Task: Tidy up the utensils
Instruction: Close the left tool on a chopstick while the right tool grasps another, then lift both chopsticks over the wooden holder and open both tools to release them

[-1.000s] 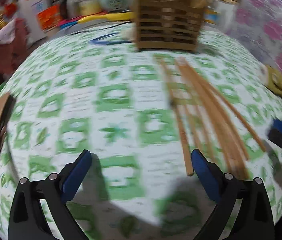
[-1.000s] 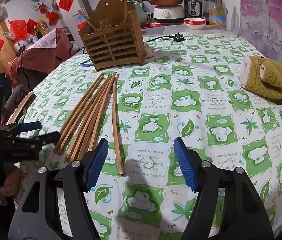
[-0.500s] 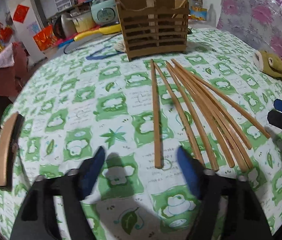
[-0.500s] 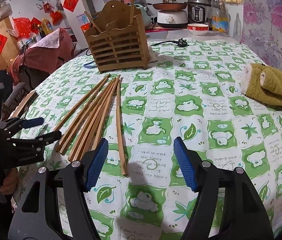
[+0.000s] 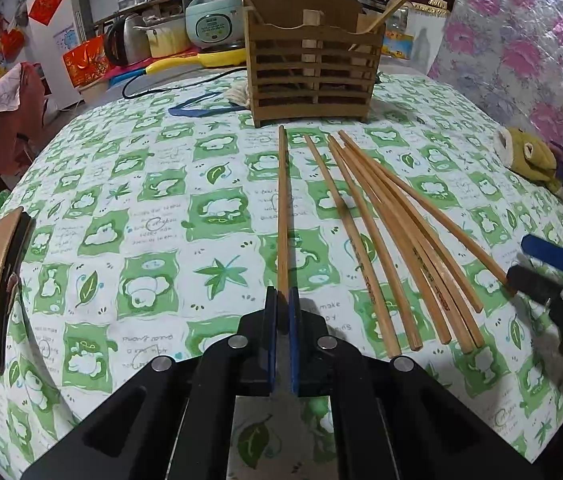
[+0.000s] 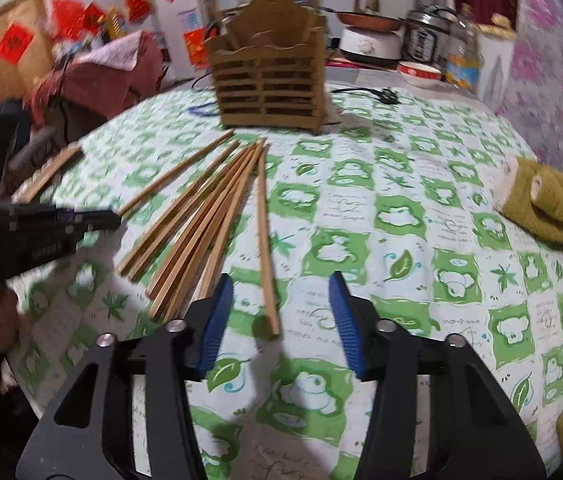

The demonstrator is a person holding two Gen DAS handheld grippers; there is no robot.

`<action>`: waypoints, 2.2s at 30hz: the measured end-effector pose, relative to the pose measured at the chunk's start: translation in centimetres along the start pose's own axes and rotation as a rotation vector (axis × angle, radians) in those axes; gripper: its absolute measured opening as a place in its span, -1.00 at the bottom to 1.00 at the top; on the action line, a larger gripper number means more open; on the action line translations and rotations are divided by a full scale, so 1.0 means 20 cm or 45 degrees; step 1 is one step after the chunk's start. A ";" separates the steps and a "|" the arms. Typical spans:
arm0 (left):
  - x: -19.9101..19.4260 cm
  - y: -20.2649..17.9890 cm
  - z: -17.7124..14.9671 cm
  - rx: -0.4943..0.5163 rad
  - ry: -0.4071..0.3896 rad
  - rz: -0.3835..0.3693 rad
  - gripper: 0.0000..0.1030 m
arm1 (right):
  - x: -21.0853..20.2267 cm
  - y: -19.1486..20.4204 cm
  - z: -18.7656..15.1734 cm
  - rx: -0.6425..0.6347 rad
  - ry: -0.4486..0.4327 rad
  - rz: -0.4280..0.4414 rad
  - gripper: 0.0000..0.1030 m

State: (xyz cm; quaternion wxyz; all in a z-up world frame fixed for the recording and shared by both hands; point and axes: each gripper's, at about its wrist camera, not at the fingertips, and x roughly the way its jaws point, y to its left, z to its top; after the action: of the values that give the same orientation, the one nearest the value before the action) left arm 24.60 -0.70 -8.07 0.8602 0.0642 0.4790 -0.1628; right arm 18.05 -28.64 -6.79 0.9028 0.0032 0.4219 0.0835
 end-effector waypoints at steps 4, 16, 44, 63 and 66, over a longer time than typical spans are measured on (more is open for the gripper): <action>0.00 0.01 0.00 -0.009 0.006 -0.005 -0.89 | 0.00 0.06 -0.02 -0.085 0.012 -0.025 -0.33; 0.02 0.01 0.00 -0.006 0.030 -0.015 -0.89 | 0.07 0.04 -0.03 -0.044 0.118 0.009 -0.87; -0.63 -0.04 0.69 0.026 -0.269 -0.094 -0.89 | -0.51 -0.07 0.70 0.054 -0.354 0.022 -0.87; -0.57 0.03 1.39 -0.052 -0.525 -0.003 -0.89 | -0.39 -0.08 1.46 0.099 -0.651 0.029 -0.87; -0.41 0.07 1.38 -0.071 -0.454 -0.046 -0.88 | -0.22 -0.09 1.46 0.091 -0.569 0.050 -0.86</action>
State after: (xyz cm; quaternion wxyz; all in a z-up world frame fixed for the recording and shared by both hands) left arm 43.20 -4.85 13.47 0.9299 0.0019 0.3244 -0.1736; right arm 37.86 -29.18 15.25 0.9713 0.0620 0.2139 0.0832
